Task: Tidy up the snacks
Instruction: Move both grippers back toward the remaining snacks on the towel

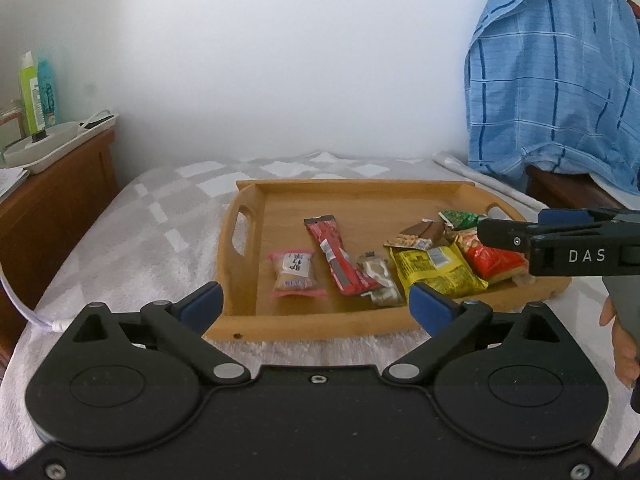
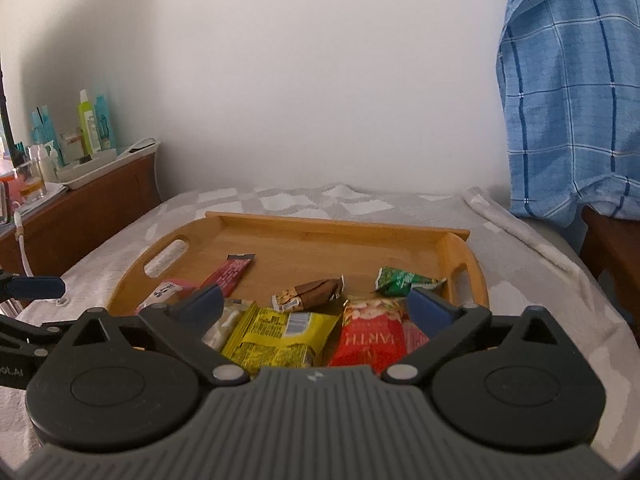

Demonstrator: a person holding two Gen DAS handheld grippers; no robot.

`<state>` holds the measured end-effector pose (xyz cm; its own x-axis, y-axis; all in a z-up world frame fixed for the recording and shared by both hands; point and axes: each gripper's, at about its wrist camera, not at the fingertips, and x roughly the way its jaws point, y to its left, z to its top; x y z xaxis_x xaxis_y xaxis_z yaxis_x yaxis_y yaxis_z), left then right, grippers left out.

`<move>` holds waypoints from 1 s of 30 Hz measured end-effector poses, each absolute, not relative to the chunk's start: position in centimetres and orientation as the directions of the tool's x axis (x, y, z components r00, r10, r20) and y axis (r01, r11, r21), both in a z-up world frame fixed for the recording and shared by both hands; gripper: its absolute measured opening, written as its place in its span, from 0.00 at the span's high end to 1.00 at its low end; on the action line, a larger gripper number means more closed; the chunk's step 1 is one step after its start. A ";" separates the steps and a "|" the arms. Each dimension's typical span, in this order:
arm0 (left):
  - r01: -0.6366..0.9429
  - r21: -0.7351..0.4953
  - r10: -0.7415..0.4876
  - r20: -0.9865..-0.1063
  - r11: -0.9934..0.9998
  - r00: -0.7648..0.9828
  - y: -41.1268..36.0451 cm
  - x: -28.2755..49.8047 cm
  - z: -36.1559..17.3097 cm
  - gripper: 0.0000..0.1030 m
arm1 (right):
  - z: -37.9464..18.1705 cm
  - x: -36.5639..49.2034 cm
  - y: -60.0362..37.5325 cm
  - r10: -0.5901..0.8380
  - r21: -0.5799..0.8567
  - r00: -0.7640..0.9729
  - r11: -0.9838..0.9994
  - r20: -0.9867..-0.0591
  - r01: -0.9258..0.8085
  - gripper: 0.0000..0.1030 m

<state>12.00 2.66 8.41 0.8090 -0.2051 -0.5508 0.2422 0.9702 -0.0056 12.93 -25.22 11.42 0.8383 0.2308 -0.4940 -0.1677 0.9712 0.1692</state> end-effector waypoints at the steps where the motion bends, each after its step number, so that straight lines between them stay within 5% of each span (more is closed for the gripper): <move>1: 0.241 -0.007 -0.205 -0.551 0.971 0.809 2.8 11.7 8.4 0.03 | 11.4 12.7 -25.3 0.232 0.173 0.838 0.971 -0.495 -0.166 0.00; 30: 0.170 -0.044 -0.159 -0.629 0.985 0.761 5.9 8.9 3.8 0.02 | 7.3 7.0 -26.2 0.182 0.138 0.805 0.982 -0.565 -0.126 0.00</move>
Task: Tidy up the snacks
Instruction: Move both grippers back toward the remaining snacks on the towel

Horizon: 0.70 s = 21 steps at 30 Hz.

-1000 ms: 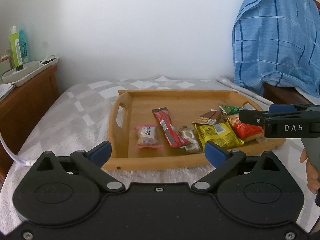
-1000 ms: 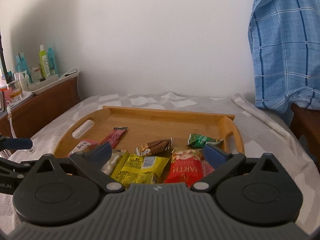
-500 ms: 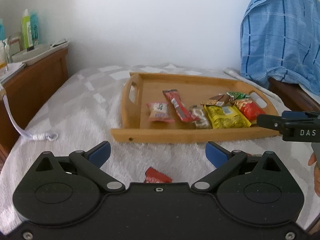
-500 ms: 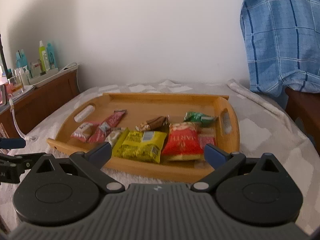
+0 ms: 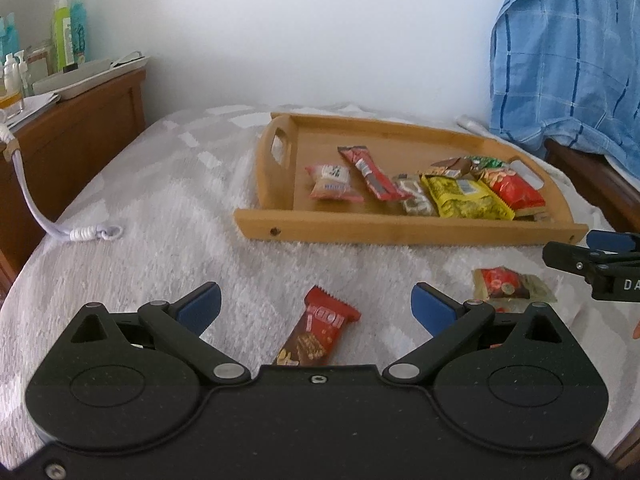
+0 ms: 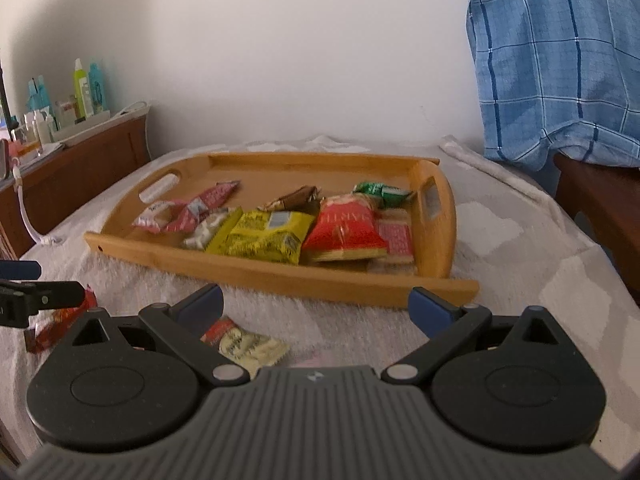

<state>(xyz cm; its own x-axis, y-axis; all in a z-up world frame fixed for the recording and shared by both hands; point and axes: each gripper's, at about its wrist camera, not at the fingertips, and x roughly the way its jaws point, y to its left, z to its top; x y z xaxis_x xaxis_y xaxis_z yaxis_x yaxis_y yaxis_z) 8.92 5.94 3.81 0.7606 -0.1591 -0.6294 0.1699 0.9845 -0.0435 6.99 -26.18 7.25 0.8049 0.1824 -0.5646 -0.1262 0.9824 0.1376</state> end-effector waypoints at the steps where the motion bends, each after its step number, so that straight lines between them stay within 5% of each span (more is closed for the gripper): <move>1: 0.168 -0.044 -0.157 -0.632 0.985 0.759 6.0 8.9 3.7 0.02 | 7.1 6.9 -26.2 0.181 0.134 0.804 0.983 -0.566 -0.127 0.00; 21: 0.138 -0.032 -0.124 -0.665 0.990 0.737 6.4 8.3 1.1 0.02 | 5.0 4.8 -24.7 0.195 0.065 0.792 0.979 -0.578 -0.193 0.00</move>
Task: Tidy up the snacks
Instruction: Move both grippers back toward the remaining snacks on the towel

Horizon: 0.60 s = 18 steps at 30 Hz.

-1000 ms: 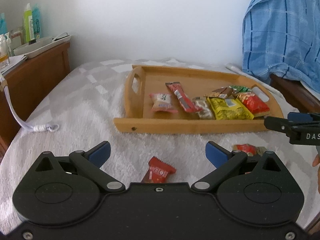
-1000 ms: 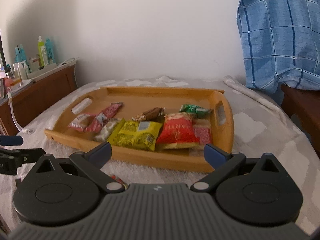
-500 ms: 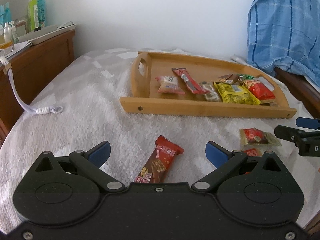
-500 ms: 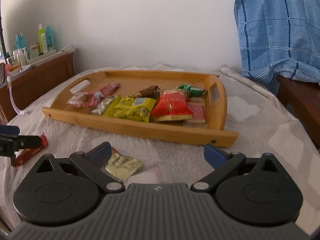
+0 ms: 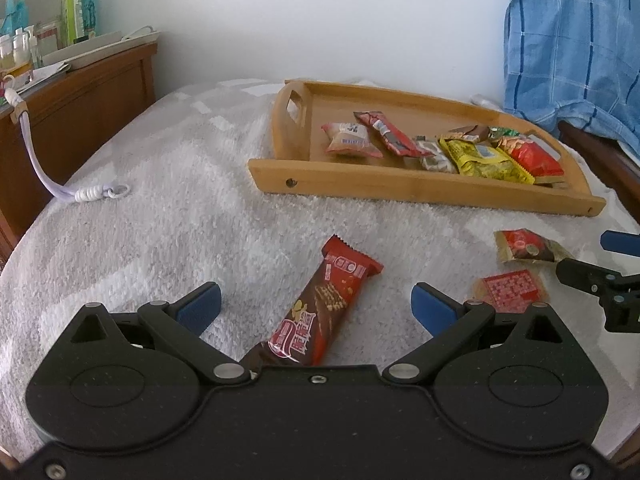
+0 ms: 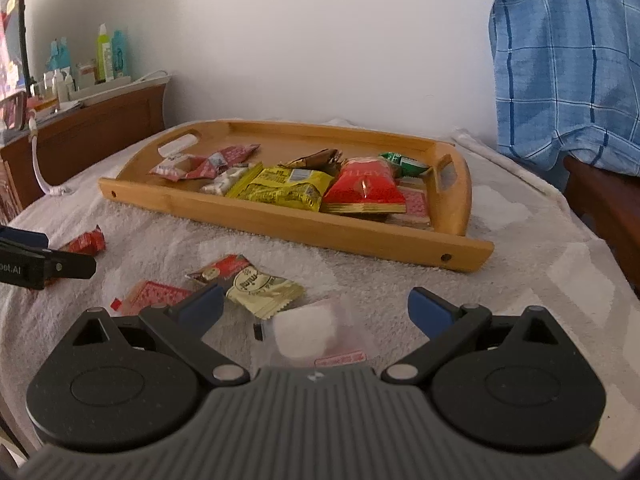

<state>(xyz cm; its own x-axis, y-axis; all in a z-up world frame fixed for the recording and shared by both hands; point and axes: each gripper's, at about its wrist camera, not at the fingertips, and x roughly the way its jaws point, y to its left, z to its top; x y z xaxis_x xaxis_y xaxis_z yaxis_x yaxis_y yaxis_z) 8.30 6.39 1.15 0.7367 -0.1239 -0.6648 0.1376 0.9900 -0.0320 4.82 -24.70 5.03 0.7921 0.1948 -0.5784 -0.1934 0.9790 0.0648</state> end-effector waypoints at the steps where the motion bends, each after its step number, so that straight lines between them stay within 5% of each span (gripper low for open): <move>1: 0.139 -0.029 -0.123 -0.665 0.990 0.737 6.3 8.3 1.1 0.02 | 4.9 4.8 -24.6 0.193 0.059 0.791 0.979 -0.580 -0.196 0.00; 18: 0.142 -0.012 -0.114 -0.668 0.990 0.736 6.1 8.2 0.7 0.06 | 3.9 4.8 -24.2 0.169 0.011 0.793 0.980 -0.585 -0.201 0.00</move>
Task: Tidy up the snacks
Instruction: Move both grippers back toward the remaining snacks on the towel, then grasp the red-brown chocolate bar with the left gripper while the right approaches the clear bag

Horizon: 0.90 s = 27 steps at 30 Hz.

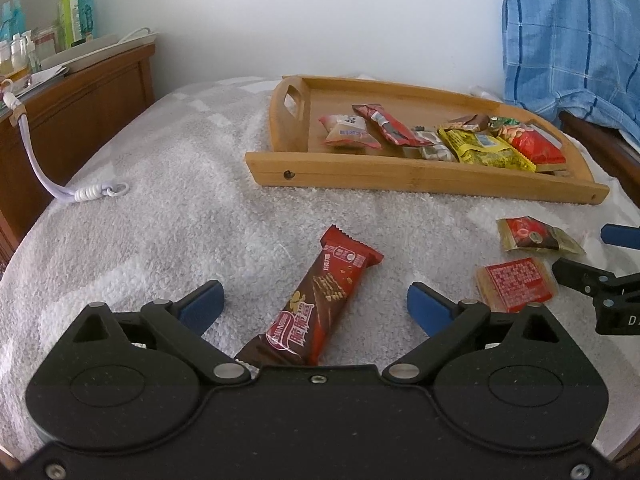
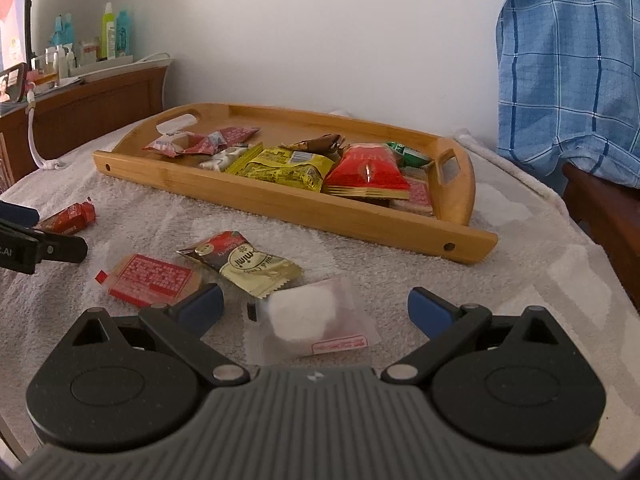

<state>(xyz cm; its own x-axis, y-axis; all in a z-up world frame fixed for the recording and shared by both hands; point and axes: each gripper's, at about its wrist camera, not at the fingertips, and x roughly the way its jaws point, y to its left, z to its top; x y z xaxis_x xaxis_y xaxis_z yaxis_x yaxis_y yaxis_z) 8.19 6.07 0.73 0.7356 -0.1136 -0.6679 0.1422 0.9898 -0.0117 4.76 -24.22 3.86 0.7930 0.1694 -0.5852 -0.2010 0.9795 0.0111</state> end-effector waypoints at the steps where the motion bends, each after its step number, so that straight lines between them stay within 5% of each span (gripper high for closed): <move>1: 0.142 -0.012 -0.114 -0.667 0.990 0.736 6.1 8.2 0.7 0.06 | 3.8 4.7 -24.2 0.170 0.010 0.794 0.979 -0.584 -0.203 0.00; 15: 0.138 -0.011 -0.112 -0.658 0.990 0.745 6.1 7.7 0.7 0.11 | 3.7 4.0 -23.7 0.192 0.019 0.797 0.975 -0.572 -0.221 0.01; 27: 0.131 -0.036 -0.124 -0.637 0.991 0.760 6.3 7.2 1.4 0.48 | 3.8 3.4 -23.4 0.203 0.022 0.804 0.973 -0.558 -0.230 0.11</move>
